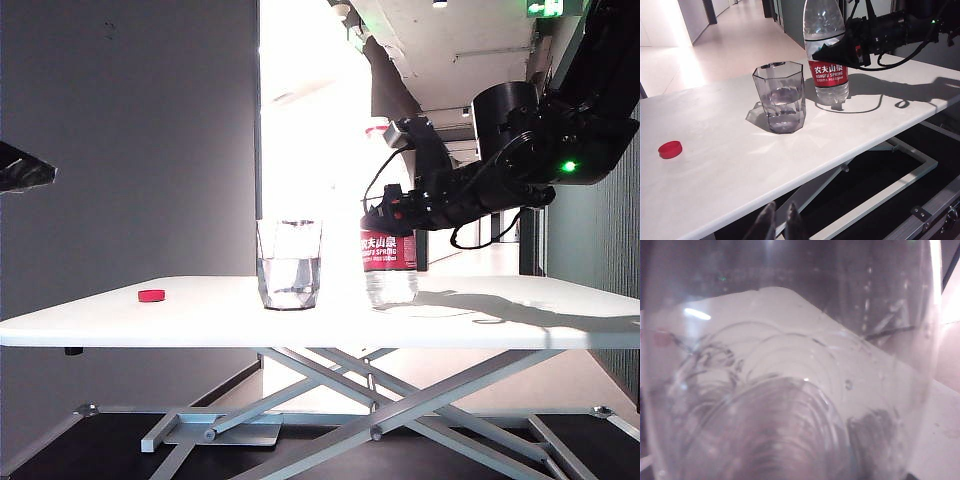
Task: Pick up the mineral water bottle on the table and pour water into the mug until it's half full.
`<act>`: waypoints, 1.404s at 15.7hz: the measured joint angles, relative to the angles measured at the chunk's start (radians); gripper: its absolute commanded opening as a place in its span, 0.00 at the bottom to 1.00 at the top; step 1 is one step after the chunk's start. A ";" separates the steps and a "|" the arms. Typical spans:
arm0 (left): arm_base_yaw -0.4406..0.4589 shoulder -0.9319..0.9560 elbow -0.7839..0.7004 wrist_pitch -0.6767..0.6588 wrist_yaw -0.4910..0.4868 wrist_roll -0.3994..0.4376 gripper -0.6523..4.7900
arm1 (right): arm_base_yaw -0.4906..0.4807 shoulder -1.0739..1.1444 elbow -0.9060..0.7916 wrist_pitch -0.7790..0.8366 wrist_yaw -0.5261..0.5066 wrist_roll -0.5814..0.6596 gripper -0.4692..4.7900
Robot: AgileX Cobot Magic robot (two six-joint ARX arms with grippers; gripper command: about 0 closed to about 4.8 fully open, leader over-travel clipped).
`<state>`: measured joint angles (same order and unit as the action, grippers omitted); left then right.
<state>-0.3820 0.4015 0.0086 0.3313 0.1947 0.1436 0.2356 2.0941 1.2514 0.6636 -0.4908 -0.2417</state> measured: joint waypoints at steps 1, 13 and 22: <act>0.000 0.000 0.000 0.000 0.000 0.000 0.17 | 0.000 0.000 0.000 0.000 0.000 0.000 0.48; 0.000 0.001 0.000 0.000 0.000 0.002 0.17 | -0.003 0.031 0.003 0.080 0.002 -0.052 0.48; 0.000 0.001 0.000 0.000 0.003 0.002 0.17 | -0.004 0.037 0.002 0.094 0.000 -0.021 0.49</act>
<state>-0.3820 0.4023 0.0086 0.3309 0.1978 0.1455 0.2317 2.1311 1.2537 0.7578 -0.4911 -0.2623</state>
